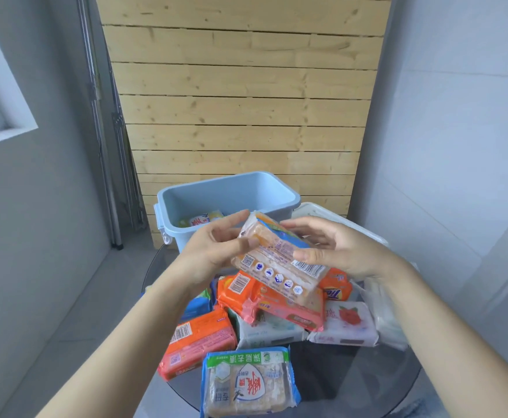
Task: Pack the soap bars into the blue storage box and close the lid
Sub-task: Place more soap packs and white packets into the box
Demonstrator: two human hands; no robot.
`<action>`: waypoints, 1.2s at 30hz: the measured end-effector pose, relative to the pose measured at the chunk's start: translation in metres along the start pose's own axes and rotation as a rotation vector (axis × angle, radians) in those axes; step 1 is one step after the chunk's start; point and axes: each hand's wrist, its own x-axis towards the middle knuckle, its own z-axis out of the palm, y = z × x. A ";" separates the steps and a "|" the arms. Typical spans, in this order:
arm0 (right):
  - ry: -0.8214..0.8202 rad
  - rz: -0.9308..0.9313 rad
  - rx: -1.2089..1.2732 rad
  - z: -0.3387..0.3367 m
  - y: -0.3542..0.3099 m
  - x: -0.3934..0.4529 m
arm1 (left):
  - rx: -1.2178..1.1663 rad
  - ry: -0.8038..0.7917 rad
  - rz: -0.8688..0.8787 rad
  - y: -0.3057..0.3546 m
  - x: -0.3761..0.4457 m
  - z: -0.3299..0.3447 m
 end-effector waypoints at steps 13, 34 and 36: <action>0.059 -0.045 0.059 -0.044 -0.040 0.099 | 0.123 -0.024 0.074 0.056 0.054 -0.047; -0.213 0.101 -0.672 -0.060 0.008 0.273 | 0.880 0.119 -0.268 -0.003 0.187 -0.101; -0.206 0.108 -0.654 -0.057 0.021 0.276 | 0.969 0.152 -0.280 -0.007 0.189 -0.099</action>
